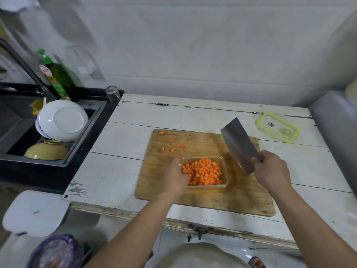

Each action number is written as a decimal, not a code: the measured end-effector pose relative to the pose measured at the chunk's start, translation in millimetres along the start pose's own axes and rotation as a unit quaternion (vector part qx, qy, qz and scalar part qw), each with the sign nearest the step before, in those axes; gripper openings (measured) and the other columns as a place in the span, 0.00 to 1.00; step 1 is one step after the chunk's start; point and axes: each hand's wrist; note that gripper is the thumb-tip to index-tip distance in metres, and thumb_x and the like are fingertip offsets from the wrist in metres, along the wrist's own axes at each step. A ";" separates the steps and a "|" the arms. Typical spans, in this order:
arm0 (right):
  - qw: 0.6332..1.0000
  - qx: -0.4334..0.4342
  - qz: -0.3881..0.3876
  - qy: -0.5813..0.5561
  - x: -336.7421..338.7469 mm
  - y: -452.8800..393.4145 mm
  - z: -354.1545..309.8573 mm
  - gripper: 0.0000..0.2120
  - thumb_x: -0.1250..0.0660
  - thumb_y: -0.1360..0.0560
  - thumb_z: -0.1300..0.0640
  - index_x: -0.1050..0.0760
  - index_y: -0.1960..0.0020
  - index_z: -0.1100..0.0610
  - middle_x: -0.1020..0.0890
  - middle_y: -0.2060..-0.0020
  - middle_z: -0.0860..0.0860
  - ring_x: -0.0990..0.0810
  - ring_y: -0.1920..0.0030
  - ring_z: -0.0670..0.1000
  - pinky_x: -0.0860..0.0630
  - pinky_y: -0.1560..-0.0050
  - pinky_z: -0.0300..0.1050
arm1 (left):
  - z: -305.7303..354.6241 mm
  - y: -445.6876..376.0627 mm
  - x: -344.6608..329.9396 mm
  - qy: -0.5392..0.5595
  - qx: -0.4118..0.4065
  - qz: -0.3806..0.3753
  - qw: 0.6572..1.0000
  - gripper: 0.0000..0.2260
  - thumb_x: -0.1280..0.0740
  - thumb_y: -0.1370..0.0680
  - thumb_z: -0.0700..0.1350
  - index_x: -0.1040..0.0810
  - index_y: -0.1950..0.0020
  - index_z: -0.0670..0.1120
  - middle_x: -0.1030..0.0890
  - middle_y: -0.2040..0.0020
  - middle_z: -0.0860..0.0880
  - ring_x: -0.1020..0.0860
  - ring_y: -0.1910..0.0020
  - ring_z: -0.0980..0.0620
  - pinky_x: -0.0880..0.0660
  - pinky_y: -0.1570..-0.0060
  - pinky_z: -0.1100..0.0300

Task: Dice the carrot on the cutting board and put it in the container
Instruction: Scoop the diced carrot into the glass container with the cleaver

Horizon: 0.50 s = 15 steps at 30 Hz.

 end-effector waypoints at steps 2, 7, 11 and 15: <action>1.000 -0.001 0.001 0.003 2.2 -4.3 1.8 0.05 0.37 0.20 0.54 0.22 0.51 0.51 0.18 0.56 0.58 0.24 0.54 0.62 0.25 0.54 0.52 | 0.6 -0.7 -5.6 -0.014 -0.001 -0.024 1.000 0.27 0.36 0.20 0.33 0.34 0.23 0.50 0.25 0.30 0.51 0.29 0.41 0.57 0.30 0.53 0.71; 1.000 0.012 0.012 0.001 6.5 -19.1 0.6 0.07 0.37 0.19 0.54 0.21 0.47 0.52 0.18 0.55 0.58 0.27 0.55 0.60 0.31 0.56 0.49 | -4.3 -21.3 -2.6 -0.023 0.032 -0.054 0.998 0.20 0.33 0.20 0.38 0.28 0.29 0.50 0.23 0.35 0.53 0.24 0.39 0.53 0.28 0.55 0.65; 0.999 0.027 0.028 0.003 16.2 -27.1 -4.2 0.07 0.37 0.19 0.54 0.24 0.55 0.52 0.19 0.58 0.58 0.25 0.55 0.62 0.30 0.58 0.50 | 3.6 -30.1 -23.6 -0.025 0.059 -0.049 0.997 0.10 0.36 0.19 0.40 0.16 0.47 0.49 0.15 0.52 0.52 0.19 0.53 0.52 0.25 0.58 0.60; 0.998 0.031 0.049 0.005 31.6 -32.1 -5.1 0.09 0.37 0.19 0.54 0.26 0.58 0.54 0.20 0.60 0.58 0.26 0.55 0.63 0.30 0.58 0.50 | 29.2 -33.8 -63.6 0.012 0.107 -0.021 0.994 0.08 0.35 0.20 0.41 0.18 0.54 0.42 0.17 0.57 0.46 0.19 0.58 0.47 0.27 0.62 0.60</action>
Point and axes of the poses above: each hand's wrist, its own y-axis away from the middle knuckle, its own x-axis out of the back of the hand, z = x × y
